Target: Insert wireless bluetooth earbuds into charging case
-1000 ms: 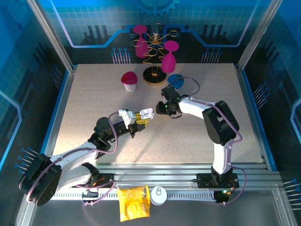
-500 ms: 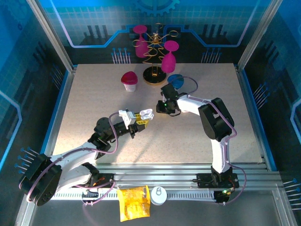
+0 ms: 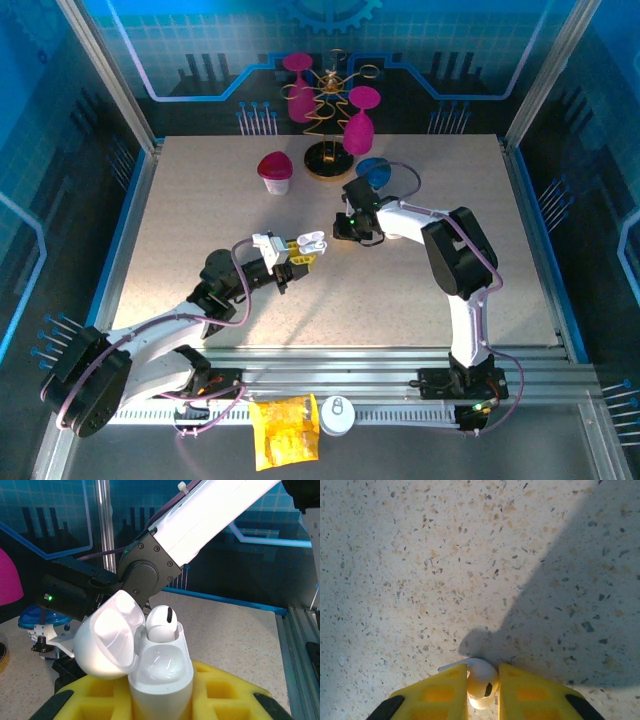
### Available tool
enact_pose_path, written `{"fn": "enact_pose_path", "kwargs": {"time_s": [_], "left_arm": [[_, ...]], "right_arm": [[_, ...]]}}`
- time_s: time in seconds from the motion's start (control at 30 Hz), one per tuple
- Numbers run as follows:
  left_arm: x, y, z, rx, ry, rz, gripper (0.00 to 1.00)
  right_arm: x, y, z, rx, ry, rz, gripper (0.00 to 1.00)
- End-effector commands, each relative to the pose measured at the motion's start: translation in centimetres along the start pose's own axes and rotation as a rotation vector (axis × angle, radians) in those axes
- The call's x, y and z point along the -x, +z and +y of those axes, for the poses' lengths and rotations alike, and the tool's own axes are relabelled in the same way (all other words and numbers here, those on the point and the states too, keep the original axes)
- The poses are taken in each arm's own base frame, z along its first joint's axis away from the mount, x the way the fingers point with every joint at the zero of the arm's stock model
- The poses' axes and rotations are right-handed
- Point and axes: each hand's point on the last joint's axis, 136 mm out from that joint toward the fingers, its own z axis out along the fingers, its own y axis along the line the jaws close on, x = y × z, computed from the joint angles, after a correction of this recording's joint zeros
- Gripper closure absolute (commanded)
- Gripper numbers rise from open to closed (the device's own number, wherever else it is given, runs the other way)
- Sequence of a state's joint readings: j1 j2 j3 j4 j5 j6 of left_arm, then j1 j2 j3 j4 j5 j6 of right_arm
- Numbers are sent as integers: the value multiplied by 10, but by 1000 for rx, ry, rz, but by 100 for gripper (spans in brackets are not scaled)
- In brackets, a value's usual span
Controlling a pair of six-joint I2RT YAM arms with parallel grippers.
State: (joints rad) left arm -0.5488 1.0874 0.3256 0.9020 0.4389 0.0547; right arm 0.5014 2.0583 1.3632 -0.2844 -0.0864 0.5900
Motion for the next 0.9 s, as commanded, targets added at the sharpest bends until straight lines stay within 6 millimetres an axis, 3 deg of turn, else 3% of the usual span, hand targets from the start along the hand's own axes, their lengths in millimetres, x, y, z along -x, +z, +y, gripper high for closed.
{"fn": "enact_pose_path", "kwargs": {"time_s": [0.0,0.2,0.4,0.63,0.77,0.87], "left_arm": [[2,2,5,27,4,-7,79],[-4,3,9,38,-13,7,79],[-8,6,14,45,-18,19,79],[-16,11,16,34,-28,53,79],[-17,14,16,27,-33,54,79],[-15,17,16,14,-36,47,79]], "right_arm": [[8,-28,4,16,-61,-57,83],[17,-91,8,21,-196,-268,84],[10,-160,22,-2,-415,-434,84],[-15,-237,55,-2,-686,-575,84],[-30,-269,79,6,-827,-630,86],[-40,-281,96,20,-917,-640,86]]}}
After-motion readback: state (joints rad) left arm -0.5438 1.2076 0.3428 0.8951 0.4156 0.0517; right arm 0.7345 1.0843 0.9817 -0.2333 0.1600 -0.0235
